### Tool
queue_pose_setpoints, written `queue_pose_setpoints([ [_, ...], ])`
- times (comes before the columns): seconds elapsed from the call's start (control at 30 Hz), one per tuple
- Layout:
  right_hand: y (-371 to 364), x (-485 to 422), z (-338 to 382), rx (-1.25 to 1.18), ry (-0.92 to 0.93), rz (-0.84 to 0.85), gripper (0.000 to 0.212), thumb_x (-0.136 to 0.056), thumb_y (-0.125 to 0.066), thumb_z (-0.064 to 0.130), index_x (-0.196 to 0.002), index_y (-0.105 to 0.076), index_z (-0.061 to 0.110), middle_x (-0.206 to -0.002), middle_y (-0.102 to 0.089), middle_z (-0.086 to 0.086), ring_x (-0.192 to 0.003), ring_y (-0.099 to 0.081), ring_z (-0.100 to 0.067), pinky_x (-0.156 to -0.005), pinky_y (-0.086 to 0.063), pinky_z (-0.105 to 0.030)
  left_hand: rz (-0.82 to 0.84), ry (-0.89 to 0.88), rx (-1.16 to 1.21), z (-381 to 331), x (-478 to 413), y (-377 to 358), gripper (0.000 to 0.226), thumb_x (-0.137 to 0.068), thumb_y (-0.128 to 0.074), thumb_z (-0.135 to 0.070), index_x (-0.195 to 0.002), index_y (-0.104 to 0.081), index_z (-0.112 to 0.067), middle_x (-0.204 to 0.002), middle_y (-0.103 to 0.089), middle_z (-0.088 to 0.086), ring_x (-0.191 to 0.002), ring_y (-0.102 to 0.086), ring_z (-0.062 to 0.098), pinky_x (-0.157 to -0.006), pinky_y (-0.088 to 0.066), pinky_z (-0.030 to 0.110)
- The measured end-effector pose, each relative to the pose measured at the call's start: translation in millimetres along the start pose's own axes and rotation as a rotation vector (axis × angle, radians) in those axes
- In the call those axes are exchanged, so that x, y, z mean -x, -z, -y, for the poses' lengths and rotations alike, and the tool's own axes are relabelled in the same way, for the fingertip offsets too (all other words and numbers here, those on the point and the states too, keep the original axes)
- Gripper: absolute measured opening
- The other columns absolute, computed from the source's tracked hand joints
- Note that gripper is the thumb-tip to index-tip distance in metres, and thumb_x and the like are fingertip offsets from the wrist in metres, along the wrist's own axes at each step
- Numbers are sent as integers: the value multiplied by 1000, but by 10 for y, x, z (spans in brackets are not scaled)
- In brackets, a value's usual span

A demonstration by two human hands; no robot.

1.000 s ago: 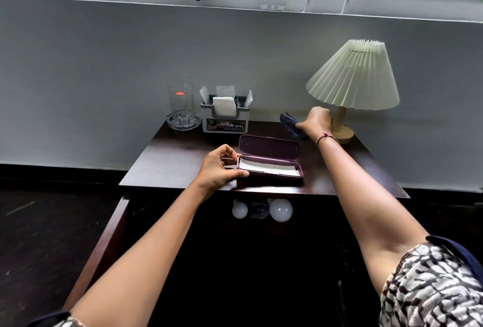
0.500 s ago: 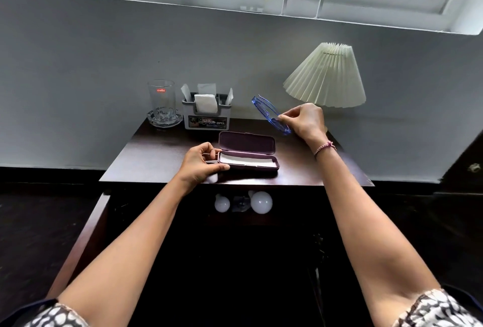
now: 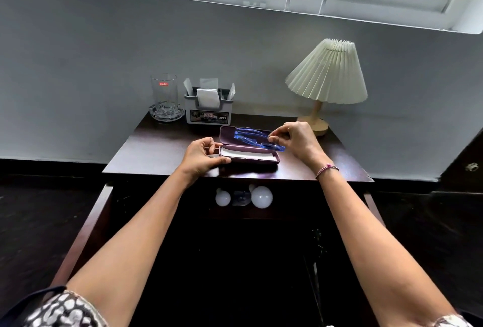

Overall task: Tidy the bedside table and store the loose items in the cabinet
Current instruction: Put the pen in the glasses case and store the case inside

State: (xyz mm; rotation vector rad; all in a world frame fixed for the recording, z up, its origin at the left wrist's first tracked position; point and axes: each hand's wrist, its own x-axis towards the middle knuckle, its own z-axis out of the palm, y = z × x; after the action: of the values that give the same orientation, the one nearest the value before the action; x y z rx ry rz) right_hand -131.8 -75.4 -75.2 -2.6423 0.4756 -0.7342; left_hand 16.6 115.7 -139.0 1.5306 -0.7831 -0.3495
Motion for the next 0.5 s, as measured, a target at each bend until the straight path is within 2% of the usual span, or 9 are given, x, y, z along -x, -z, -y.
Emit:
queue_pose_setpoints([
  [0.1,-87,37,9,18,21,13,16,-77,-75,17,-91,-76,9,-86,-73,-9,-73,-60,-10,-70,-45,-19,3,-14,-1,-9,4,1,56,-63,-78,10,-59,-29,-17,-77,-58,11,-84,-60,24,-79,-49,34],
  [0.13,-104,41,16,14,22,15,16,-77,-75,17,-91,-76,8,-87,-73,-9,-74,-60,-10,-70,-45,-19,4,-20,-3,-10,6,-1,56,-64,-78,10,-59,-29,-17,-78,-60,11,-88,-61,25,-79,-49,34],
  [0.2,-128,41,34,-1,19,18,16,-78,-74,16,-91,-75,8,-88,-73,-9,-76,-62,-11,-73,-47,-20,9,-28,2,-8,10,-4,56,-64,-77,11,-59,-29,-17,-78,-63,9,-90,-63,26,-75,-49,29],
  [0.3,-163,33,69,6,38,22,14,-79,-73,16,-91,-76,9,-88,-72,-8,-75,-60,-10,-73,-46,-20,15,-35,10,-4,6,-4,56,-64,-77,11,-59,-29,-16,-87,-64,16,-91,-64,27,-73,-49,29],
  [0.5,-248,23,68,39,57,56,13,-79,-73,19,-90,-76,11,-86,-72,-7,-75,-59,-11,-70,-44,-22,18,-35,29,13,-7,4,56,-63,-77,12,-58,-29,-16,-97,-63,25,-94,-66,32,-84,-50,46],
])
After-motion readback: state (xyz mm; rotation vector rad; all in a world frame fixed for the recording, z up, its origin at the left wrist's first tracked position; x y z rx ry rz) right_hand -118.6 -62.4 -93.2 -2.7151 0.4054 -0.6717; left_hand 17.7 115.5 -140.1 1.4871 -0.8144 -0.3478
